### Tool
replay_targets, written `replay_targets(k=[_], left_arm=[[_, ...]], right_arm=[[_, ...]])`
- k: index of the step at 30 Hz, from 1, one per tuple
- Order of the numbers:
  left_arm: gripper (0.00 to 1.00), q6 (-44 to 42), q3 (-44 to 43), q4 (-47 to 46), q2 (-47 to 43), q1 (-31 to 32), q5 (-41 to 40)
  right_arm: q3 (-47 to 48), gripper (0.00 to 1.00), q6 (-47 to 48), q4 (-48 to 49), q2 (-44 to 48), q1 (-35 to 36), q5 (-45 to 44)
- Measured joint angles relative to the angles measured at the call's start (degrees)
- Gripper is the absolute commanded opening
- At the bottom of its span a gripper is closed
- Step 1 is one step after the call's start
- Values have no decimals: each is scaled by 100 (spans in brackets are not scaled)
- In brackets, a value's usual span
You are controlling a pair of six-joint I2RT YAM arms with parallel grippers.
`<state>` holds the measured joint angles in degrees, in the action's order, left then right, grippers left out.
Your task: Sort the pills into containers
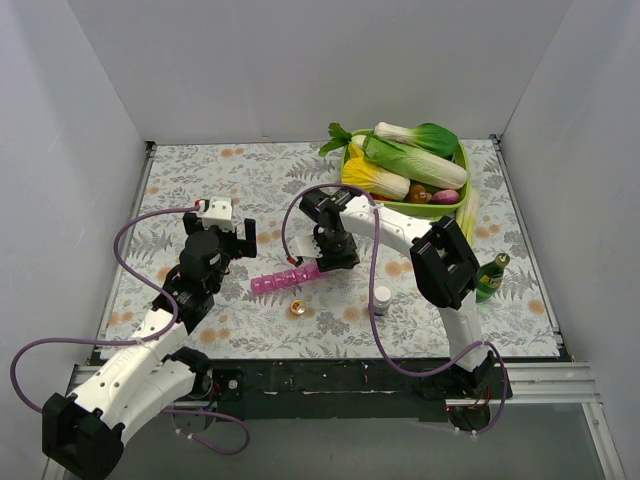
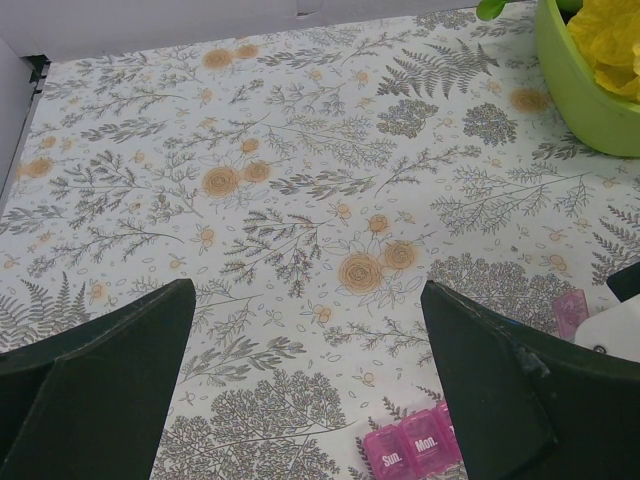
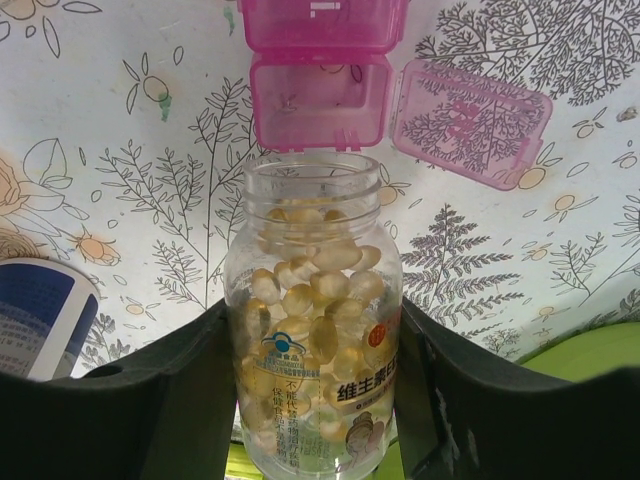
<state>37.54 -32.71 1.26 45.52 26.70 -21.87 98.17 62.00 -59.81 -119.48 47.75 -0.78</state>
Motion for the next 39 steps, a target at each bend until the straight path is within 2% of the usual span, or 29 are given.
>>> replay_targets(k=[39], left_arm=[[98,-2,0,0,-63,0,28]], right_arm=[[74,4,-35,-2,-90,234,-501]])
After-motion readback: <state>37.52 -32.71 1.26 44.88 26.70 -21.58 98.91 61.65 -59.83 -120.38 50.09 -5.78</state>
